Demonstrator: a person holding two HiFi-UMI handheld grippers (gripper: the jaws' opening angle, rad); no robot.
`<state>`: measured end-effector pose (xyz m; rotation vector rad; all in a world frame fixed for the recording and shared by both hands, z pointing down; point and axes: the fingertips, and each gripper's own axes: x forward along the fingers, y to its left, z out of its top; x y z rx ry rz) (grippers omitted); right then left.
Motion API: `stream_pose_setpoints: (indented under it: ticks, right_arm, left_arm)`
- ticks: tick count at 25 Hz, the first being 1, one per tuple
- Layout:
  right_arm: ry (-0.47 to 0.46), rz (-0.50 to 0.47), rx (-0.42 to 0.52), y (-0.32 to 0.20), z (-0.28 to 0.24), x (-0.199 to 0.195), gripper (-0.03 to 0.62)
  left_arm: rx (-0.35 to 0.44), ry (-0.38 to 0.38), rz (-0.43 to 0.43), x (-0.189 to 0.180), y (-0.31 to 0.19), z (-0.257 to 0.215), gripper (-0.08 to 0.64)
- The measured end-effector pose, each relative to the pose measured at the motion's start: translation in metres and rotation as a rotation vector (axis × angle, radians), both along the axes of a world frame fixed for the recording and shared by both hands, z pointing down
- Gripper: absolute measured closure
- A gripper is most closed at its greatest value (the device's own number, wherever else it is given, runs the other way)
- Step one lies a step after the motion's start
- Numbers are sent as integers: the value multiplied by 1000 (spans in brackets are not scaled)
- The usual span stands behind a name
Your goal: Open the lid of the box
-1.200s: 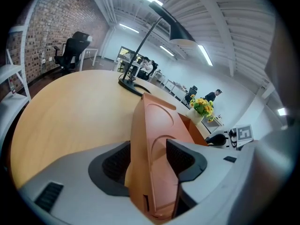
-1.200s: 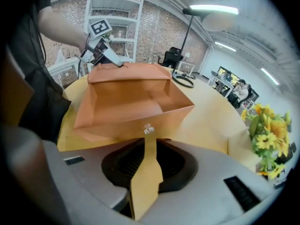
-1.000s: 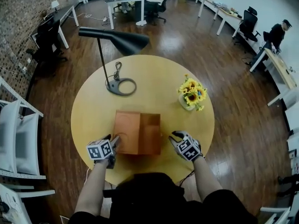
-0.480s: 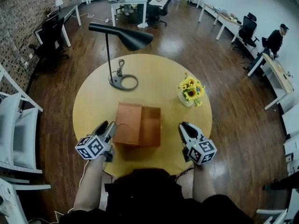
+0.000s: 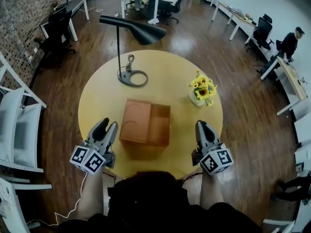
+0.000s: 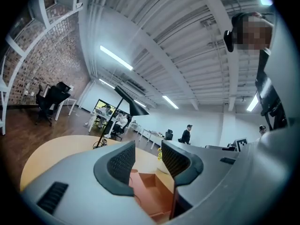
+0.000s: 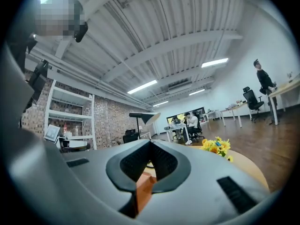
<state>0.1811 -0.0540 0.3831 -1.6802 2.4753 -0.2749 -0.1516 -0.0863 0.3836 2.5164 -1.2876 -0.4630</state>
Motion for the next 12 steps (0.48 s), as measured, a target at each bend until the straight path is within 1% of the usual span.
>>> stream_pose_setpoints:
  ticks: [5,8,12]
  right_arm:
    - [-10,-26,-29,6,9,-4,591]
    - [5,-47,-42,6,12,-8,591]
    - [8,-65,-42,4,12,-13,591]
  left_arm:
    - [-20,45,-24,-12,13,9,393]
    - [-20,48,-47,-19,17,11,407]
    - [-4,42,-64,-25,23,12,407]
